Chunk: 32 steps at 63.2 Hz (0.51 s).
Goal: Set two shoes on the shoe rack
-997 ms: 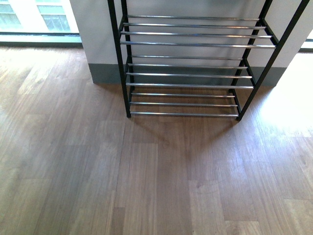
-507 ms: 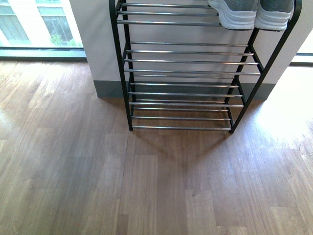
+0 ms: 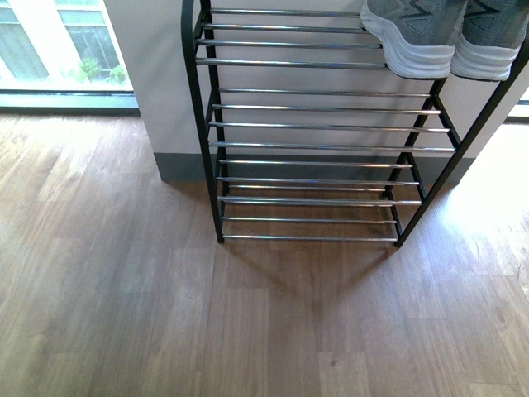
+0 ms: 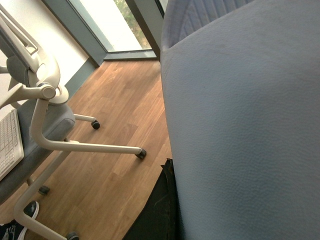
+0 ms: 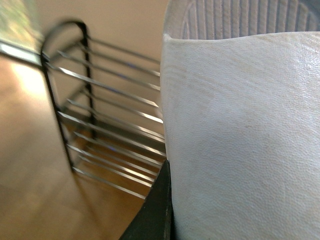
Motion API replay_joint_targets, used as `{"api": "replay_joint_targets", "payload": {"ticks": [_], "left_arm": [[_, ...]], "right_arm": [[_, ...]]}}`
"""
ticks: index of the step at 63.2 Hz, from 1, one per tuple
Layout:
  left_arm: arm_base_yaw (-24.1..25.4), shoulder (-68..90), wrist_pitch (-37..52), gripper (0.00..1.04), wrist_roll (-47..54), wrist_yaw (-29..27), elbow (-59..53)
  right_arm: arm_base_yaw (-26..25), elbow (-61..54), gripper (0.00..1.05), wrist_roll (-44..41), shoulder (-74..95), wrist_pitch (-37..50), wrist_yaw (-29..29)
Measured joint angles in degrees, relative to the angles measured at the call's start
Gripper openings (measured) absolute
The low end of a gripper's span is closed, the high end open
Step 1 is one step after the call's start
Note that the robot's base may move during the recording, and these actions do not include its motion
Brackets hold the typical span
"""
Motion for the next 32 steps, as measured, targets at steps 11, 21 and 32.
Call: {"api": "replay_joint_targets", "payload": {"ticks": [11, 21, 32], "left_arm": [[0.0, -0.2, 0.0, 0.02, 0.0, -0.1, 0.0], [0.0, -0.2, 0.0, 0.02, 0.0, -0.1, 0.0], [0.0, -0.2, 0.0, 0.02, 0.0, -0.1, 0.0]], "right_arm": [[9.9, 5.3, 0.01, 8.7, 4.5, -0.8, 7.1], [19.5, 14.8, 0.01, 11.2, 15.5, 0.3, 14.2], [26.1, 27.0, 0.01, 14.0, 30.3, -0.6, 18.2]]}}
